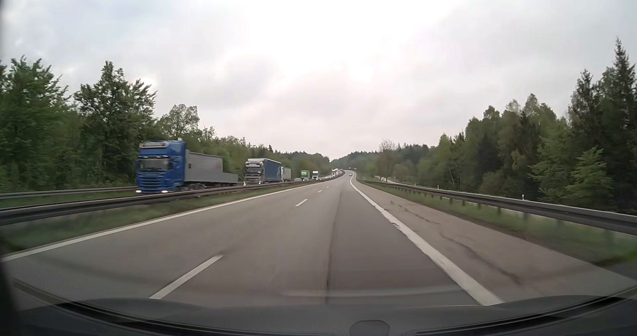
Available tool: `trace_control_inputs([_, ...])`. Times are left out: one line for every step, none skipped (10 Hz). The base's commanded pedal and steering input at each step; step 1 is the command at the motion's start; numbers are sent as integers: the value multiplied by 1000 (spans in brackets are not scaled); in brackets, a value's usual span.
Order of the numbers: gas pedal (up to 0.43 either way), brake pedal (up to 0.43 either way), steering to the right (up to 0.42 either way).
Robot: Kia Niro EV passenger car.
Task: Follow the waypoints while adhering to traffic rules and regulations
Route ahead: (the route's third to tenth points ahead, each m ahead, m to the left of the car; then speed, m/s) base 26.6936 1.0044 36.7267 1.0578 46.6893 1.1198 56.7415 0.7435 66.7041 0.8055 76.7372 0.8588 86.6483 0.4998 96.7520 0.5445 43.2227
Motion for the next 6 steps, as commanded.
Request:
trace_control_inputs([469, 0, 0])
trace_control_inputs([469, 0, 0])
trace_control_inputs([469, 0, 1])
trace_control_inputs([469, 0, 1])
trace_control_inputs([469, 0, 2])
trace_control_inputs([469, 0, 2])
